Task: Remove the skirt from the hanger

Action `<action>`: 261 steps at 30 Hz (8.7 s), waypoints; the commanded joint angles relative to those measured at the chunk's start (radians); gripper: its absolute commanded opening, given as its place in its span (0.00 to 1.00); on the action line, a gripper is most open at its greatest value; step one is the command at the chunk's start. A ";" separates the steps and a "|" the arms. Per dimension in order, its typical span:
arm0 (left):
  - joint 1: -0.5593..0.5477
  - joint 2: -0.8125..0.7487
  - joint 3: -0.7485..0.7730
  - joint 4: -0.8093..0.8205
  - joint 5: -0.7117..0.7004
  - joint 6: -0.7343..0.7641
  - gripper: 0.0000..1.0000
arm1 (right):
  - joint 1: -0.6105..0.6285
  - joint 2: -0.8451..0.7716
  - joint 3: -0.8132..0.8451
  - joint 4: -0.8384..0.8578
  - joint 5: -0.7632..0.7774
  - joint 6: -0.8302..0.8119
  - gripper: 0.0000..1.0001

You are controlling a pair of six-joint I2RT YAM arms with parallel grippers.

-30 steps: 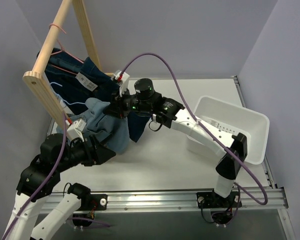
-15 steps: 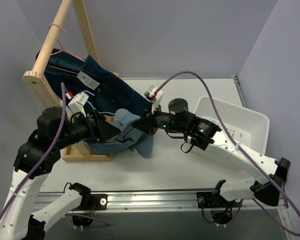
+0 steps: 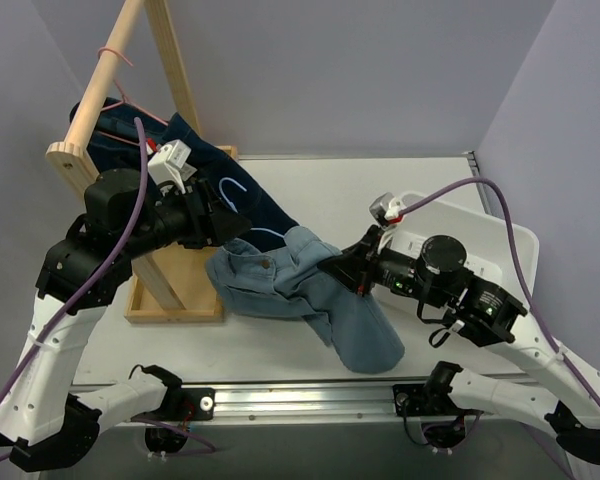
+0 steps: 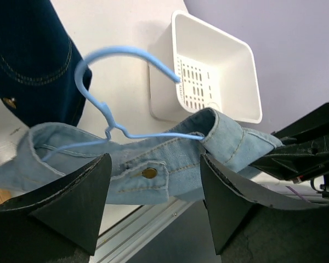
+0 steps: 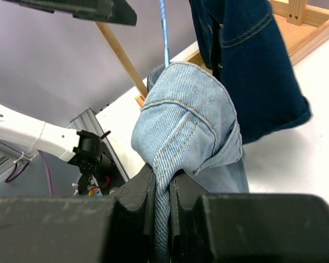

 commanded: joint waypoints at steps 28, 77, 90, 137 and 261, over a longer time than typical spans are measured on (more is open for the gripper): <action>-0.060 0.074 -0.021 0.157 -0.101 0.070 0.70 | -0.001 -0.154 -0.029 0.124 0.062 0.115 0.00; -0.129 0.040 -0.148 0.341 -0.167 0.122 0.02 | -0.001 0.006 0.147 -0.135 0.255 0.197 1.00; -0.134 0.002 -0.163 0.306 -0.169 0.149 0.02 | 0.001 0.194 0.233 -0.132 0.195 0.181 1.00; -0.132 0.045 -0.105 0.274 -0.212 0.183 0.02 | 0.002 0.158 0.159 -0.167 0.068 0.196 0.00; -0.132 -0.135 0.009 0.100 -0.100 0.132 0.02 | -0.007 0.239 0.524 -0.172 0.790 -0.020 0.00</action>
